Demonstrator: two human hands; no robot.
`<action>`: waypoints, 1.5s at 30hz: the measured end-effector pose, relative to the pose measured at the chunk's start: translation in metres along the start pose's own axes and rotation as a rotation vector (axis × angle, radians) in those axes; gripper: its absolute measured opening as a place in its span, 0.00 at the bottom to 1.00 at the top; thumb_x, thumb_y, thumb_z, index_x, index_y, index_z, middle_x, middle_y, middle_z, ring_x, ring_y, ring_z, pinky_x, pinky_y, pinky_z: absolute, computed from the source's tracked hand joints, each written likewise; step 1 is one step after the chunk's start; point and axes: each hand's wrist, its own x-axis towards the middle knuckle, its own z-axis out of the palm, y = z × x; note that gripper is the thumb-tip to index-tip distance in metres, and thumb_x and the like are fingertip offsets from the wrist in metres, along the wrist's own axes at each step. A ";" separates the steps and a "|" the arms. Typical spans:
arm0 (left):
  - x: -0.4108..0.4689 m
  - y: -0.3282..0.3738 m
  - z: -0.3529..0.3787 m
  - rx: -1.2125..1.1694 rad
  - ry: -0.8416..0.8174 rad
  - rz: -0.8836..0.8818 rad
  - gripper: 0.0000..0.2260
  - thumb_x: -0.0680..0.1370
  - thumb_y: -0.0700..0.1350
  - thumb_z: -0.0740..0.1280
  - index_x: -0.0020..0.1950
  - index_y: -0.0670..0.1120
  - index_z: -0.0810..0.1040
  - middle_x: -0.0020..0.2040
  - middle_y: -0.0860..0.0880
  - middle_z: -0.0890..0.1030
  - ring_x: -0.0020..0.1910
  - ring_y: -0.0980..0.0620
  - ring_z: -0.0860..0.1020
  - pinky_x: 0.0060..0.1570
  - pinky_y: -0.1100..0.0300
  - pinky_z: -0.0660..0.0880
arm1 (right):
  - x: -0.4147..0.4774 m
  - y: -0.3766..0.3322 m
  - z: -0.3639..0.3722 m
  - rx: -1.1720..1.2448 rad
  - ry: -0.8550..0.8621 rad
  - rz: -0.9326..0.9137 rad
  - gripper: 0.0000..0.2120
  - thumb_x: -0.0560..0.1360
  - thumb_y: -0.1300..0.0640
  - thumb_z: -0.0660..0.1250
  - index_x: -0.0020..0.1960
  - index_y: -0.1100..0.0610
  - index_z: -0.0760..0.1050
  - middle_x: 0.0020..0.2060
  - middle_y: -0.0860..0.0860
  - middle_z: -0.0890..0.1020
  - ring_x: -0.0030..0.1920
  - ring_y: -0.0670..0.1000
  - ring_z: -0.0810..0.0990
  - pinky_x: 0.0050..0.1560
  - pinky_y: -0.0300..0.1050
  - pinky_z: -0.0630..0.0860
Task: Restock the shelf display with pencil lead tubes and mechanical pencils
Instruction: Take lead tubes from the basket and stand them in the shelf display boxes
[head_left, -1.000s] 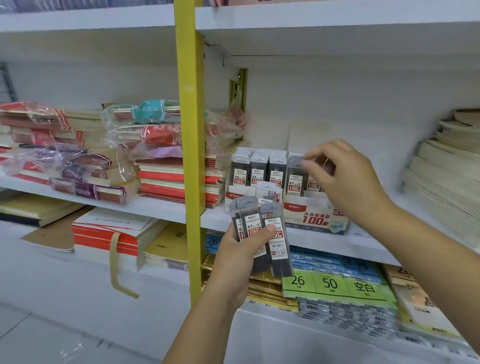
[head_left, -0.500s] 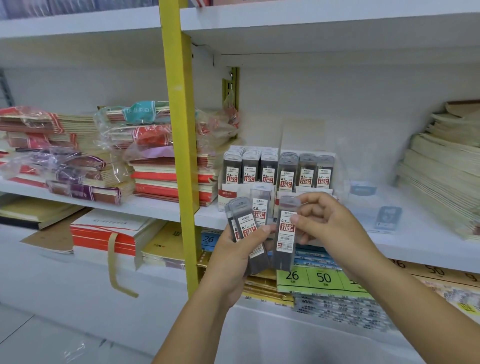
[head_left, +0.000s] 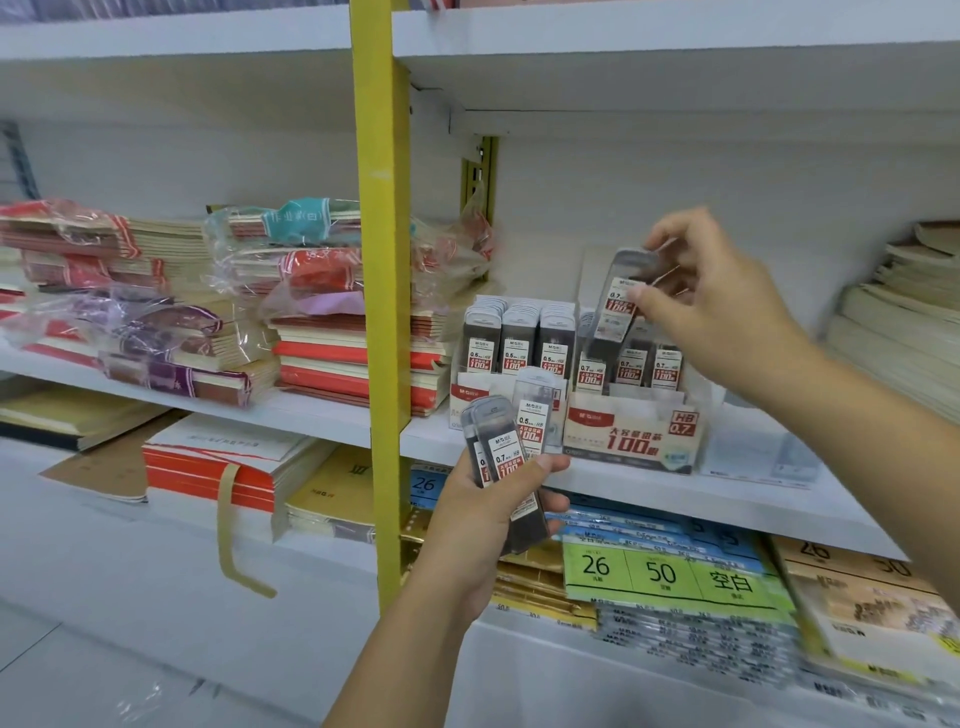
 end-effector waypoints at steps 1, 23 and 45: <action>0.000 0.000 -0.001 0.001 -0.001 -0.003 0.20 0.56 0.59 0.80 0.47 0.61 0.85 0.50 0.48 0.87 0.42 0.52 0.86 0.42 0.54 0.83 | 0.002 0.003 0.005 -0.044 -0.052 0.013 0.16 0.76 0.58 0.69 0.53 0.44 0.65 0.43 0.42 0.78 0.41 0.40 0.79 0.38 0.32 0.74; -0.008 0.008 0.001 -0.007 -0.093 -0.029 0.21 0.60 0.60 0.81 0.51 0.61 0.84 0.56 0.49 0.86 0.50 0.49 0.86 0.43 0.57 0.82 | -0.037 -0.001 0.027 -0.007 -0.120 0.043 0.11 0.75 0.47 0.62 0.57 0.43 0.77 0.42 0.39 0.79 0.42 0.39 0.77 0.40 0.29 0.72; -0.002 0.014 -0.036 -0.022 0.057 -0.033 0.07 0.80 0.49 0.69 0.58 0.53 0.79 0.36 0.50 0.76 0.30 0.54 0.73 0.33 0.59 0.75 | 0.027 -0.024 0.047 -0.102 -0.157 -0.084 0.07 0.77 0.54 0.68 0.51 0.45 0.72 0.43 0.40 0.80 0.44 0.40 0.78 0.42 0.37 0.75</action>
